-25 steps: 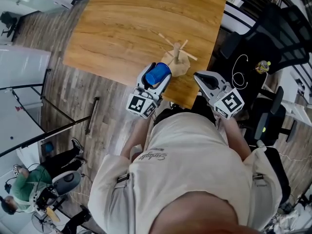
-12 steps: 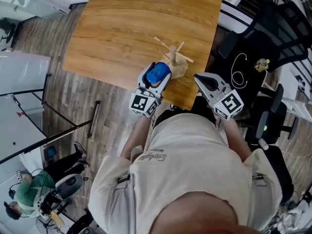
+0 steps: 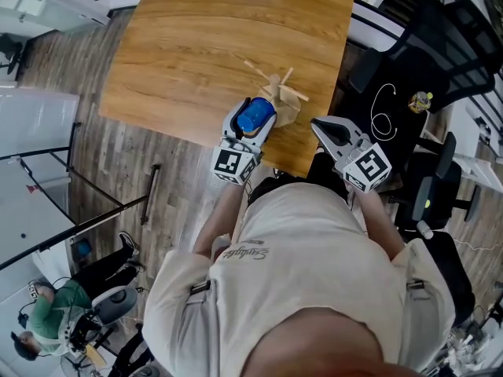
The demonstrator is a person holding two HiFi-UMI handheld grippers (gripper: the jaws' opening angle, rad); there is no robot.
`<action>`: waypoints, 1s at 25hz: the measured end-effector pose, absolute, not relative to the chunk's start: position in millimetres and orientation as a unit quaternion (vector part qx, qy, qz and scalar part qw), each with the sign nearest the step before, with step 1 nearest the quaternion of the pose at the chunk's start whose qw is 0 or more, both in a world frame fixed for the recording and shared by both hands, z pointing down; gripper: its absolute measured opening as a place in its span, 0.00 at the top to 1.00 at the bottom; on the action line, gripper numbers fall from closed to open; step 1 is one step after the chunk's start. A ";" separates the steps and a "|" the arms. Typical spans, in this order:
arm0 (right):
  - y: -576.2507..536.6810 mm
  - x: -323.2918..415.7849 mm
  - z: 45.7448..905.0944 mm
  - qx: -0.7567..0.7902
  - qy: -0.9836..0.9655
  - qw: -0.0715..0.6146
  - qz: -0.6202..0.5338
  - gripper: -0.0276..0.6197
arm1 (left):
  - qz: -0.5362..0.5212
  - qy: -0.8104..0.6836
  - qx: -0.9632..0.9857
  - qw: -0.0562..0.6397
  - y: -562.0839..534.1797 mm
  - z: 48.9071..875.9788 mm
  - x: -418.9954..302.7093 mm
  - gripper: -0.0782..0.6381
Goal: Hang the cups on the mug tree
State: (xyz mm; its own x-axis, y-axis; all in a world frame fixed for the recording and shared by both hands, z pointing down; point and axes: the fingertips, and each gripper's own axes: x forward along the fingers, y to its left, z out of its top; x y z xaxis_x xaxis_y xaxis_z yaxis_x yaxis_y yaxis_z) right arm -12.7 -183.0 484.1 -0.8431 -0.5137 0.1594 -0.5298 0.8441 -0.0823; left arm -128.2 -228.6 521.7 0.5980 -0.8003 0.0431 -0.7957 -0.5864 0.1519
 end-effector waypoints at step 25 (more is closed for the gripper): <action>-180.9 -24.9 486.1 0.274 -0.957 0.070 0.066 0.96 | -0.003 -0.429 0.900 0.080 -247.0 534.0 -116.6 0.45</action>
State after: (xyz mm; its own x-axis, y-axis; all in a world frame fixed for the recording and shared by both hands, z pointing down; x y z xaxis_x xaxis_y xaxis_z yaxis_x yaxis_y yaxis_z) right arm -24.9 -180.9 486.1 -0.8402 -0.5148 0.1702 -0.5333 0.8414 -0.0872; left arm -116.6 -247.0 534.0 0.6321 -0.7723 0.0635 -0.7715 -0.6194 0.1456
